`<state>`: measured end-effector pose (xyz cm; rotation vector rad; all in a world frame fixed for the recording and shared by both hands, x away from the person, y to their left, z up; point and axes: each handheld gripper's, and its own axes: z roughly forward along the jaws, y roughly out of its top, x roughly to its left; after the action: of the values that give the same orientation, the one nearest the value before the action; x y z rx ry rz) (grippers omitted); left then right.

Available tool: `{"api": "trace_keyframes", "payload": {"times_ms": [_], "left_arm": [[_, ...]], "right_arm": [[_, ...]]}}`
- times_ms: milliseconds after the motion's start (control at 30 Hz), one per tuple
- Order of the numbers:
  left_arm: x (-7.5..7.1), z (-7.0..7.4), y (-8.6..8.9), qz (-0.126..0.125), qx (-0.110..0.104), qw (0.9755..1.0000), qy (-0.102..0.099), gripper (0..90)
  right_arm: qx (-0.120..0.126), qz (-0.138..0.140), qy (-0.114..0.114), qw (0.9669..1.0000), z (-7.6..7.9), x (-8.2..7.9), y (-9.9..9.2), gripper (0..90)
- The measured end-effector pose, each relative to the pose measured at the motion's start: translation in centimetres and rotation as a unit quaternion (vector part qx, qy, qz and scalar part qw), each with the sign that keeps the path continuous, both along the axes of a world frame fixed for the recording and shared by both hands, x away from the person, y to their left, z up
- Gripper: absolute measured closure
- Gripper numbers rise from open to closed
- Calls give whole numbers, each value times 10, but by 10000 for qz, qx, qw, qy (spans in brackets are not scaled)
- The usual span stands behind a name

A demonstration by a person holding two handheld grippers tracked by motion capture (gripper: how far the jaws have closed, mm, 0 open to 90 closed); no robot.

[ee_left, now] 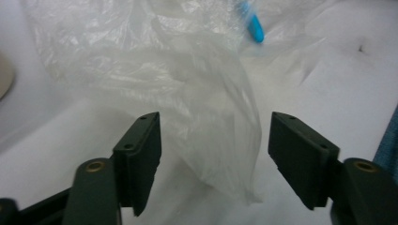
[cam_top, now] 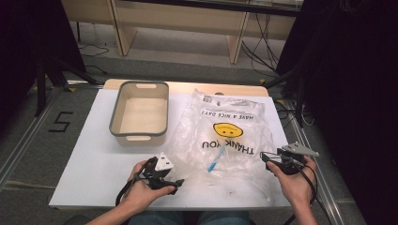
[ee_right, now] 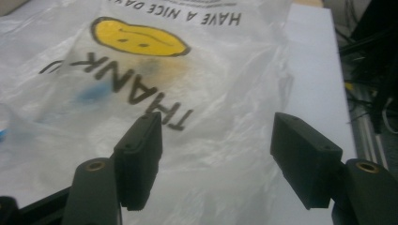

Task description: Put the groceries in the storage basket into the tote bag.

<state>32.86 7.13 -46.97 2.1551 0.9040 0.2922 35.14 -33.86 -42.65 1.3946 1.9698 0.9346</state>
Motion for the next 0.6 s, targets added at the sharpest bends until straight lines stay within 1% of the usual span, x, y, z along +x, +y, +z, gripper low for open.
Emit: {"api": "trace_keyframes", "payload": {"times_ms": [33, 67, 100, 200, 233, 267, 300, 333, 367, 500, 600], "left_arm": [[-1, -1, 2, 29, -5, 10000, -2, 302], [-3, -1, 3, 72, -13, 10000, 13, 302], [-5, -1, 6, 89, -28, 10000, 27, 269], [-6, -2, 9, 51, -32, 10000, 46, 250], [-6, -2, 9, 51, -32, 10000, 46, 247], [-6, -2, 10, 32, -30, 10000, 45, 247], [-6, -2, 12, 16, -31, 10000, 89, 241], [-6, -3, 12, 28, -62, 9999, 106, 235], [-6, -3, 14, 12, -64, 9999, 117, 231], [-4, -2, 18, 44, -92, 9999, 88, 228], [-3, -1, 19, 42, -79, 9999, 93, 230]], "right_arm": [[27, 34, -21, 10000, -1, -3, 0, 349], [27, 34, -21, 10000, -1, -3, 0, 349], [45, 126, -52, 9999, -2, -10, 2, 347], [125, 284, -68, 9995, -5, -18, 5, 350], [125, 284, -68, 9995, -5, -18, 5, 350], [161, 347, -106, 9992, -6, -20, 6, 354], [180, 378, -121, 9990, -7, -22, 7, 353], [203, 447, -61, 9988, -10, -25, 8, 348], [227, 458, -37, 9987, -11, -27, 9, 347], [196, 524, -3, 9984, -14, -30, 11, 342], [218, 519, 24, 9984, -15, -31, 12, 342]]}}
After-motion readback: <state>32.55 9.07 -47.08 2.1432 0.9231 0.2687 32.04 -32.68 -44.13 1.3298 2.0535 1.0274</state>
